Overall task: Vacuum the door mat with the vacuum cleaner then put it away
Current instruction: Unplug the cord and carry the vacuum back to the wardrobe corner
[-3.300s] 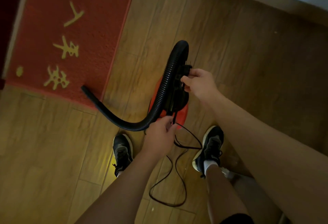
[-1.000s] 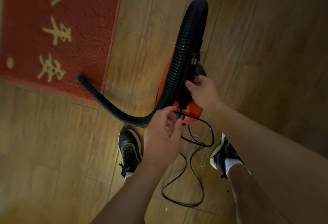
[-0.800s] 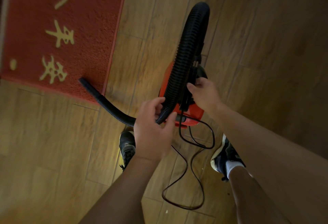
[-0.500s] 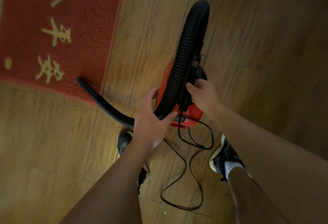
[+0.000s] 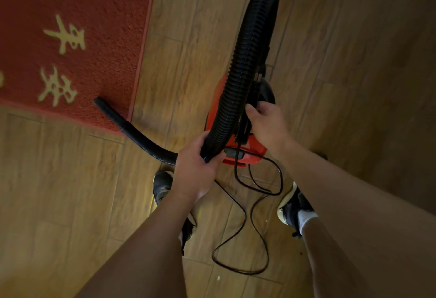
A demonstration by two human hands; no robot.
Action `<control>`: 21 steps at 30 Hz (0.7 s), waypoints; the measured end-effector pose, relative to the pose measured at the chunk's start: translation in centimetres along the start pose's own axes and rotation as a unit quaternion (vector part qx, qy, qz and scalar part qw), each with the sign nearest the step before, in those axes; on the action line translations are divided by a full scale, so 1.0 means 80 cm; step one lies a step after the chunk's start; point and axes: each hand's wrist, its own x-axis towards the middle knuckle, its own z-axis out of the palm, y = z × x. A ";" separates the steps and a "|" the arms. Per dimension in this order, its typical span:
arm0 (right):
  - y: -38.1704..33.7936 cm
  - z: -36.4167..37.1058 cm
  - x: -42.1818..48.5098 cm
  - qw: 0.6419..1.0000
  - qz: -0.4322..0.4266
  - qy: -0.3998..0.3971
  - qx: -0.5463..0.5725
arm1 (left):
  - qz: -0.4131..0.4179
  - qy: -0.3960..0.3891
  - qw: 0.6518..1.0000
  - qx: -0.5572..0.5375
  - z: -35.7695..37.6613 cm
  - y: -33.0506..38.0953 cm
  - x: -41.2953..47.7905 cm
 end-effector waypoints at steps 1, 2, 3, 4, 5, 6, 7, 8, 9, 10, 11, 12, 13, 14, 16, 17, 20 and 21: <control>-0.001 0.001 0.000 1.000 0.000 0.001 0.001 | 0.006 0.000 1.000 0.000 0.000 0.001 0.002; -0.002 0.001 -0.001 1.000 0.001 0.001 -0.001 | 0.011 0.001 1.000 -0.001 0.000 0.002 0.003; -0.003 0.001 -0.002 1.000 0.002 0.002 -0.003 | 0.014 0.001 1.000 -0.005 0.000 0.002 0.005; -0.004 0.001 -0.002 1.000 0.002 0.003 -0.006 | 0.015 -0.001 1.000 -0.011 0.000 0.003 0.006; -0.005 0.001 -0.003 1.000 0.002 0.006 -0.008 | 0.016 -0.003 1.000 -0.016 0.000 0.003 0.008; -0.004 0.001 -0.003 1.000 0.002 0.008 -0.010 | 0.016 -0.004 1.000 -0.017 -0.001 0.003 0.009; -0.004 0.002 -0.004 1.000 0.003 0.010 -0.010 | 0.018 -0.004 1.000 -0.017 -0.002 0.003 0.010; -0.005 0.003 -0.005 1.000 0.005 0.009 -0.009 | 0.019 -0.002 1.000 -0.018 -0.003 0.004 0.010; -0.005 0.004 -0.007 1.000 0.005 0.009 -0.008 | 0.018 0.000 1.000 -0.020 -0.005 0.005 0.011; -0.005 0.004 -0.010 1.000 0.005 0.010 -0.010 | 0.015 0.001 1.000 -0.024 -0.007 0.007 0.010; -0.004 0.004 -0.013 1.000 0.003 0.012 -0.012 | 0.013 0.002 1.000 -0.026 -0.009 0.007 0.011; -0.003 0.003 -0.016 1.000 0.000 0.014 -0.014 | 0.012 0.003 1.000 -0.025 -0.011 0.008 0.011; -0.003 0.001 -0.020 1.000 0.000 0.016 -0.013 | 0.013 0.002 1.000 -0.023 -0.014 0.008 0.011; -0.003 -0.001 -0.024 1.000 0.001 0.016 -0.012 | 0.015 0.000 1.000 -0.023 -0.016 0.009 0.010; -0.004 -0.006 -0.033 1.000 0.003 0.008 -0.004 | 0.020 -0.002 0.999 -0.027 -0.021 0.013 0.008; -0.007 -0.007 -0.037 1.000 0.004 0.002 0.003 | 0.023 -0.002 0.999 -0.035 -0.023 0.015 0.006; -0.022 -0.011 -0.051 0.999 0.007 -0.024 0.037 | 0.026 0.002 0.997 -0.069 -0.030 0.026 -0.001; -0.028 -0.012 -0.056 0.998 0.006 -0.033 0.050 | 0.029 0.007 0.997 -0.073 -0.033 0.031 -0.003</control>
